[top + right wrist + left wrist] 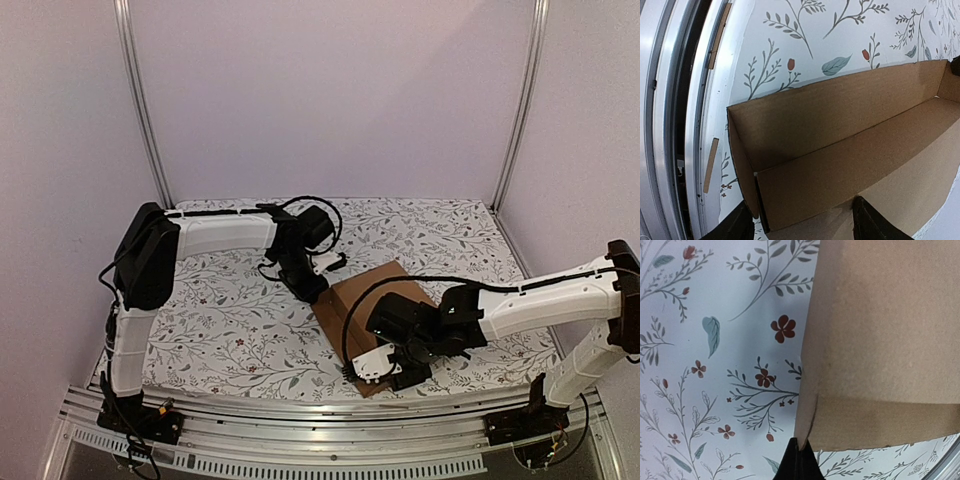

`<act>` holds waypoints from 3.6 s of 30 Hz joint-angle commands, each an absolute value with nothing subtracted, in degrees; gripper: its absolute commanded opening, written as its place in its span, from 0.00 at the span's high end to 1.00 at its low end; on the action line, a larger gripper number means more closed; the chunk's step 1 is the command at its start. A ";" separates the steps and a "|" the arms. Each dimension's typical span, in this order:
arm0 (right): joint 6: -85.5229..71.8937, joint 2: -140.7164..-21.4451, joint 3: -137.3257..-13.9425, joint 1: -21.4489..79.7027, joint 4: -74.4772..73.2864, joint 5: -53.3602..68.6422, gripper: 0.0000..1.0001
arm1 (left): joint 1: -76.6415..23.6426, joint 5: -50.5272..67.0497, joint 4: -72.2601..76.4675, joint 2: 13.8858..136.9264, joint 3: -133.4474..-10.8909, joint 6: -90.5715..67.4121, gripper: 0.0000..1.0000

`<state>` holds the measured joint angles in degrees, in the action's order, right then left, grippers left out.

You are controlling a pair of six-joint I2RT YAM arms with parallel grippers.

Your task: Fold the paper box

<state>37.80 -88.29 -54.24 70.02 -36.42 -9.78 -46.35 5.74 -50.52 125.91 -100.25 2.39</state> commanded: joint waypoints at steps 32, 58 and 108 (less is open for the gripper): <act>37.08 -93.83 -53.99 70.08 -40.71 -4.47 0.40 | -47.05 13.19 -68.28 134.73 -119.96 5.03 1.00; 37.88 -92.99 -53.74 70.08 -41.29 -4.87 0.40 | -45.01 19.85 -79.27 143.32 -134.48 4.23 1.00; 37.92 -95.36 -55.37 70.08 -42.94 -1.77 0.40 | -49.66 4.44 -64.05 136.22 -124.79 10.10 0.94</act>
